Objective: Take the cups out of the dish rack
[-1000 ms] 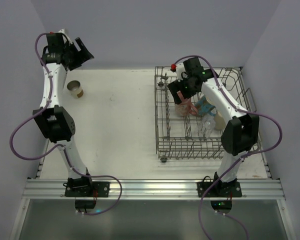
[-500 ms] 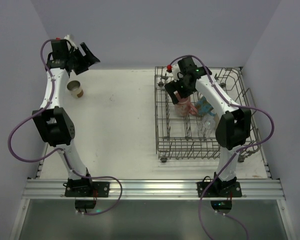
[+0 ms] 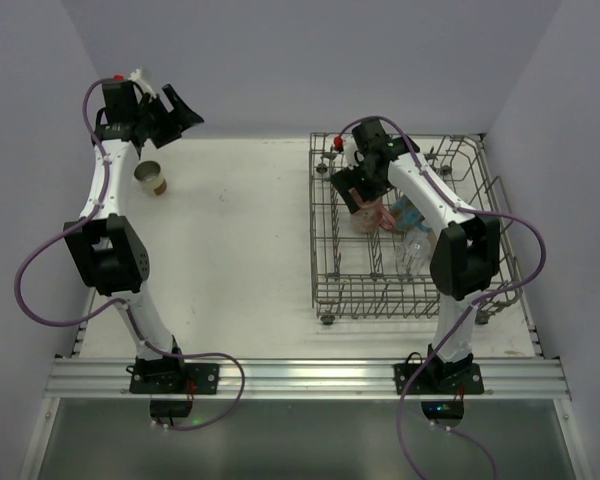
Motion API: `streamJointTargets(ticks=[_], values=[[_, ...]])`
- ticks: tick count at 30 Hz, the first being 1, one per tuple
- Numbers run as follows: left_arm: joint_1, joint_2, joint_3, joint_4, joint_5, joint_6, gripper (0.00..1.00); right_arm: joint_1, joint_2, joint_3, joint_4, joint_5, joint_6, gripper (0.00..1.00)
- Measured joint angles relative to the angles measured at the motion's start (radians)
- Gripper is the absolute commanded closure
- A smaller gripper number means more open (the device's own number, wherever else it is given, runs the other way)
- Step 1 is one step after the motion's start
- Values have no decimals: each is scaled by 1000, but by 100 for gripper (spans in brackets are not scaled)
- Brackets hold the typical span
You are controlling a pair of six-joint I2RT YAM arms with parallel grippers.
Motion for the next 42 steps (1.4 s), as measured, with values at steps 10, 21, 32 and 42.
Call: streamJointTargets(ticks=[10,21,32,42], values=[[0,-6,-35,19,17,0,15,6,16,-12,-11,19,6,1],[0,-6,-35,25,24,0,15,6,84,5,-22,45,15,1],[0,-6,-49,35,26,0,15,23,85,80,-29,63,25,5],[0,-6,-52,37,28,0,15,24,85,80,-32,64,26,3]])
